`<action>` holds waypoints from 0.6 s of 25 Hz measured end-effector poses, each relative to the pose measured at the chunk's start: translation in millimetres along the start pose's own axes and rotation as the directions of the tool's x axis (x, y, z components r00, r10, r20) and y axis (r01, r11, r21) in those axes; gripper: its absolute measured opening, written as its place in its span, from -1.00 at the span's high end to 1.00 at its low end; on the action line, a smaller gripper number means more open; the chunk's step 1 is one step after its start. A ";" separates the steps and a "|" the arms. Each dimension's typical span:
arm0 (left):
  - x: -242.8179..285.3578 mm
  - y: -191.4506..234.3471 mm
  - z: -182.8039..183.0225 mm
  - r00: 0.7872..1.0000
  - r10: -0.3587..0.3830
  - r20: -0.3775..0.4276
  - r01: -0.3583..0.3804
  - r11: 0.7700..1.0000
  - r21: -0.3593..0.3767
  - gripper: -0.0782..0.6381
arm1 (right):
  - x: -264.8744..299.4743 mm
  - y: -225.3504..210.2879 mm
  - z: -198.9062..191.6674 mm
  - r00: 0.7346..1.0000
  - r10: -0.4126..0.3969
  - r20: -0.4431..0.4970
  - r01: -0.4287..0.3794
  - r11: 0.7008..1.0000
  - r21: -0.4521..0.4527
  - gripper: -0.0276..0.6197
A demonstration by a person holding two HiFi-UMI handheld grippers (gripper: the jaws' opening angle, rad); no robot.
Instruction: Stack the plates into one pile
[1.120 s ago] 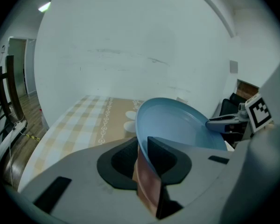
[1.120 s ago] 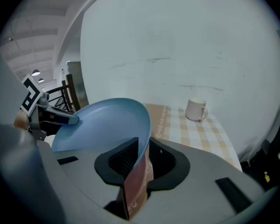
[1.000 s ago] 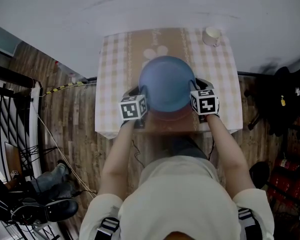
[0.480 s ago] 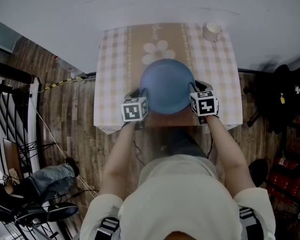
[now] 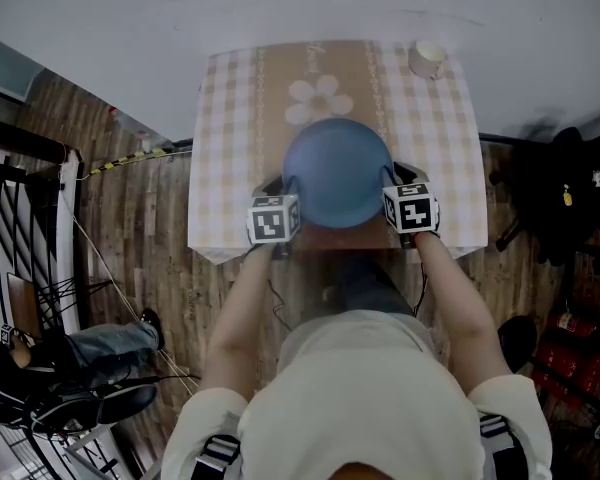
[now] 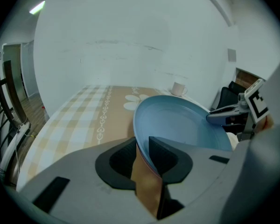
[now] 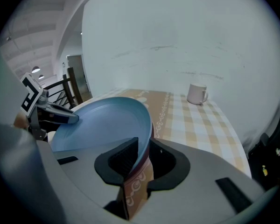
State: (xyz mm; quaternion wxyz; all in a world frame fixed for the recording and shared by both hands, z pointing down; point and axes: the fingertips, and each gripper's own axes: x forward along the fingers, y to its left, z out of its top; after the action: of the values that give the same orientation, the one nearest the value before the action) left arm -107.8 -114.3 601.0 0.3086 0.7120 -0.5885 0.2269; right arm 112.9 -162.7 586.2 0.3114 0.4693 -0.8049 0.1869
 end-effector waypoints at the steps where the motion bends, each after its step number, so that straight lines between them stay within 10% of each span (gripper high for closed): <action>1: 0.8 -0.4 -0.2 1.000 0.002 0.002 -0.002 1.000 0.004 0.56 | 0.4 -0.6 -0.9 1.000 -0.001 -0.003 0.001 1.000 0.000 0.72; 15: 2.9 -1.4 -1.4 1.000 0.009 0.012 -0.010 1.000 0.005 0.50 | 3.1 -4.7 -13.1 0.999 -0.020 -0.030 0.019 1.000 -0.020 0.68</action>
State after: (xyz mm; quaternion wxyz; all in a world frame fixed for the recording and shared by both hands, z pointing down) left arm -105.8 -115.2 603.7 0.3022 0.7113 -0.5930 0.2258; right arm 120.1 -159.2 597.9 0.3298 0.4714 -0.7972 0.1832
